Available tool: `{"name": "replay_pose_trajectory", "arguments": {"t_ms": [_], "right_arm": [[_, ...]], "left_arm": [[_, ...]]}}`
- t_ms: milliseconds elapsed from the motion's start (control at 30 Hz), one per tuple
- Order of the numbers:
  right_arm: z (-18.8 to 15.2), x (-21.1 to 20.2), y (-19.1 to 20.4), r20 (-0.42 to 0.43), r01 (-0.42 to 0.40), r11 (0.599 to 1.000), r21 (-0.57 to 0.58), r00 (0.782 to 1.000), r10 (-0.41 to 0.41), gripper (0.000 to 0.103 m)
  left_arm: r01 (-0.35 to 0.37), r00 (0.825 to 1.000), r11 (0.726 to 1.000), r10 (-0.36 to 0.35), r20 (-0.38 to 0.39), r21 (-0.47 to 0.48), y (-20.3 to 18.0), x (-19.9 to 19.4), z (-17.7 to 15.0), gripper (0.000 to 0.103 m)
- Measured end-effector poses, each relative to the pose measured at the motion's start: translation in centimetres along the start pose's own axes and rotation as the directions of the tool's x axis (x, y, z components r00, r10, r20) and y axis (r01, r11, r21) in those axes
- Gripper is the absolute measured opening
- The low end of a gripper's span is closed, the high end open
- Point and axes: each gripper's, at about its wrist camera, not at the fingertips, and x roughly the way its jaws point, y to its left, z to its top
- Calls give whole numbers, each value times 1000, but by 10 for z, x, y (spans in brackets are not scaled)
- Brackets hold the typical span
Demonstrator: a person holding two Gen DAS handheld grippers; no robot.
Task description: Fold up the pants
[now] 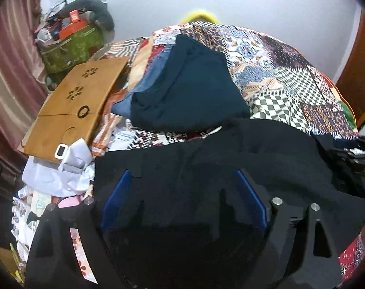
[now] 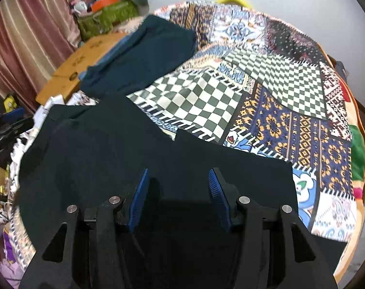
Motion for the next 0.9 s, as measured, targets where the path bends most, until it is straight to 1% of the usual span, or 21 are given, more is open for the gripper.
{"name": "replay_pose_trajectory", "arguments": {"t_ms": [100,133,167,200,233,267,300,433,533,600,700,800,900], "right_arm": [[4,18,0,-57,5,1000,-8,998,-5,47],[4,23,1,-66,6,1000,-12,998,-6,43],[3,26,0,-64,0,1000,-13,998,-1,34],[2,27,0,-59,-14,1000,-10,998,14,32],[1,26,0,-49,-20,1000,-6,999,20,25],[1,22,0,-38,-18,1000,-1,999,18,12],[-1,19,0,-29,-15,1000,4,999,15,7],[-8,-8,-6,65,-11,1000,27,998,9,6],[-19,-43,-20,150,-25,997,70,989,15,5],[-27,-70,-30,213,-19,995,97,977,-2,5],[-39,-107,-46,285,-7,991,134,958,-31,5],[-52,-141,-61,344,5,986,169,937,-63,5],[-67,-168,-73,391,15,980,199,916,-94,5]], "left_arm": [[13,1000,1000,-13,-11,11,-5,6,-4,87],[16,1000,1000,-16,-17,15,-7,8,-5,87],[17,1000,1000,-17,-23,18,-8,9,-6,87],[17,999,1000,-16,-29,22,-9,11,-8,87],[17,999,1000,-16,-31,25,-11,11,-10,87],[16,999,999,-15,-34,30,-12,12,-11,87],[16,999,999,-14,-36,36,-13,11,-12,87],[19,999,998,-17,-38,52,-19,7,-11,87],[30,999,998,-29,-27,60,-25,-2,-8,87],[39,999,997,-38,-17,66,-32,-9,-4,88],[60,998,996,-60,-8,72,-43,-17,1,89],[96,995,992,-96,-4,80,-59,-23,6,91],[129,992,986,-129,-15,101,-80,-24,9,92]]}}
